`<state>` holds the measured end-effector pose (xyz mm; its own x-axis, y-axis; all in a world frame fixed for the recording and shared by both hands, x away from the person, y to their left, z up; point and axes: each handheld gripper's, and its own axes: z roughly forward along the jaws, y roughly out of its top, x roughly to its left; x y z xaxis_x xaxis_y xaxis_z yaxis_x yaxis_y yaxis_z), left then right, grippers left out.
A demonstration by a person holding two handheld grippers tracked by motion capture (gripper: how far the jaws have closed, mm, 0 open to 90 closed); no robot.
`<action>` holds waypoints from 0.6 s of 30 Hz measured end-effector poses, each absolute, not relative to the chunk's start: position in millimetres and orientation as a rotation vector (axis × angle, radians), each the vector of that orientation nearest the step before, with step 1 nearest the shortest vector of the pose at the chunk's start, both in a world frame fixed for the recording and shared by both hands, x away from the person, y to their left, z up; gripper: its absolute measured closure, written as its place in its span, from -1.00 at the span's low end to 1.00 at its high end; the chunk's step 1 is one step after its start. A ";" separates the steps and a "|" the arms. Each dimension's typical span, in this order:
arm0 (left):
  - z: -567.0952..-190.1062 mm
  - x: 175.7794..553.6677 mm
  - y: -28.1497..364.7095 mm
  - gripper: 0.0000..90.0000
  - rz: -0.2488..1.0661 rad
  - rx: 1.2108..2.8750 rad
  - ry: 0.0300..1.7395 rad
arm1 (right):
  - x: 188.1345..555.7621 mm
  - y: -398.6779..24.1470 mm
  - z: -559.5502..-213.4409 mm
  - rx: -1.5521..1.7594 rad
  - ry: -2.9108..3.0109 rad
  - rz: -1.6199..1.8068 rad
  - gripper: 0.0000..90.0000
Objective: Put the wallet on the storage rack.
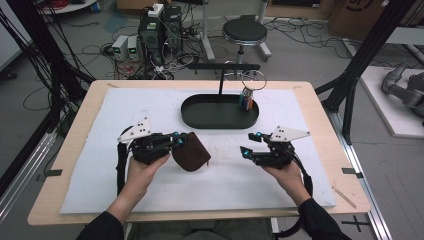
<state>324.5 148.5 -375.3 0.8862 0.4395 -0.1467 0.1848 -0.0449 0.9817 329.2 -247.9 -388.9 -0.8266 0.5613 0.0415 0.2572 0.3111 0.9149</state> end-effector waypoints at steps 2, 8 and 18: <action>-372.0 324.0 147.0 0.93 0.220 1.607 0.486 | 329.6 -241.5 -389.7 0.720 2.318 1.539 -0.15; -364.7 323.3 139.0 0.93 0.199 1.552 0.460 | 331.3 -226.4 -392.5 0.695 2.384 1.619 -0.19; -359.1 320.9 123.7 0.93 0.153 1.479 0.400 | 328.9 -201.9 -398.0 0.613 2.502 1.695 -0.19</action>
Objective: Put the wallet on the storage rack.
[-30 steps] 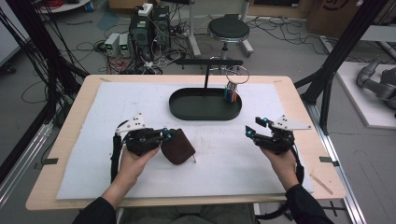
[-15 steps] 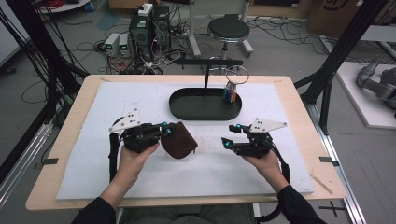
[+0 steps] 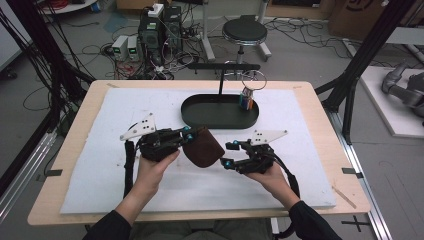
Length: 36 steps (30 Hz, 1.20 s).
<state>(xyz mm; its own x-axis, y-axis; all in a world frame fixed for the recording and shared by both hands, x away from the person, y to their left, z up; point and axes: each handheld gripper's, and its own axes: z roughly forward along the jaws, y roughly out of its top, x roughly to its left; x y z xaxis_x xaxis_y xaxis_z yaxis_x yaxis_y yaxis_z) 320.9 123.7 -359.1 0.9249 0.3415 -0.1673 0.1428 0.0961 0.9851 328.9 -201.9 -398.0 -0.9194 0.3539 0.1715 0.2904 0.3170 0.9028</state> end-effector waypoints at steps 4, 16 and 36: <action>-359.2 320.2 121.0 0.93 0.132 1.456 0.388 | 329.3 -199.3 -399.1 0.604 2.523 1.731 -0.06; -362.9 321.9 122.3 0.91 0.134 1.476 0.393 | 327.7 -208.5 -391.6 0.511 2.493 1.749 0.53; -359.5 334.3 123.6 -0.03 0.020 1.828 0.341 | 325.2 -214.4 -380.1 0.351 2.591 1.614 0.57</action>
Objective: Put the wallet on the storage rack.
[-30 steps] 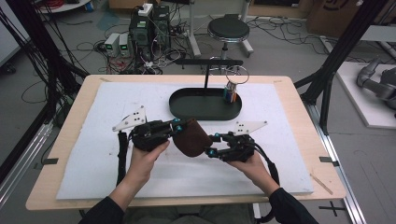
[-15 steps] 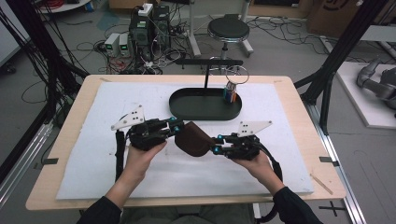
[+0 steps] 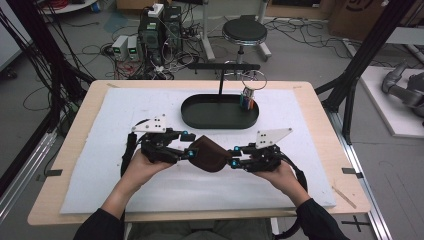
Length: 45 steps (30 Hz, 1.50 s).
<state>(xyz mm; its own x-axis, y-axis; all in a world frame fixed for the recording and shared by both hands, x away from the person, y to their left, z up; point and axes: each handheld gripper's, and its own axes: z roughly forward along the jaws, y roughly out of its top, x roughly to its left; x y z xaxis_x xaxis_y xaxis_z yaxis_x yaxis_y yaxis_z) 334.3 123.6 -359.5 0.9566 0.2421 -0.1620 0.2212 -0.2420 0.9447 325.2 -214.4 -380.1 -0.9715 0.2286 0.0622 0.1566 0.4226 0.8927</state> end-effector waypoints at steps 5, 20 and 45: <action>-362.3 334.4 119.2 0.14 -0.043 1.861 0.287 | 322.7 -213.3 -378.9 0.303 2.649 1.574 0.57; -371.7 333.3 125.1 0.49 -0.010 1.636 0.315 | 329.4 -228.8 -371.8 0.472 2.519 1.744 0.09; -369.5 329.1 114.2 0.17 -0.008 1.843 0.233 | 324.9 -224.8 -364.6 0.320 2.600 1.709 0.62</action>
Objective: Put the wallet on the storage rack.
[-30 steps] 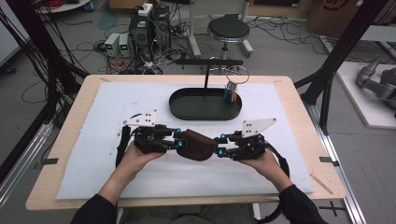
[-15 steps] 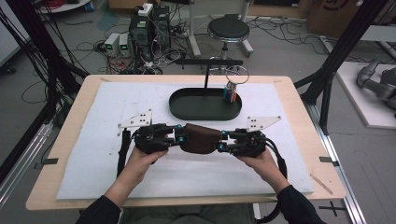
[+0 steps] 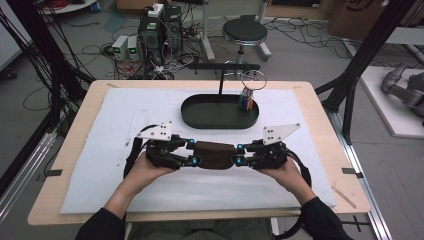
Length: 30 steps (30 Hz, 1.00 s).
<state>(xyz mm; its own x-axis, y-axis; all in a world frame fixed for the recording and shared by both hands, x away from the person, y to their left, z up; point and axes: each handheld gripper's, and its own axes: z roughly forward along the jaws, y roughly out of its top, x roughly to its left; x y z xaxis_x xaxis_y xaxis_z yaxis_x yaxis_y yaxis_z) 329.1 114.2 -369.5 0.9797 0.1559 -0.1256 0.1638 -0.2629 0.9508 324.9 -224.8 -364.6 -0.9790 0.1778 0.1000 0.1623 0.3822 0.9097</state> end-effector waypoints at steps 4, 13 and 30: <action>-371.3 328.9 111.8 0.24 -0.019 1.877 0.211 | 324.9 -223.2 -365.1 0.298 2.625 1.692 0.62; -370.6 327.3 110.8 0.40 -0.012 1.879 0.182 | 324.7 -225.4 -363.9 0.283 2.641 1.688 0.60; -366.8 330.9 117.3 0.47 0.134 1.828 0.301 | 337.9 -259.1 -363.6 0.527 2.394 1.666 -0.11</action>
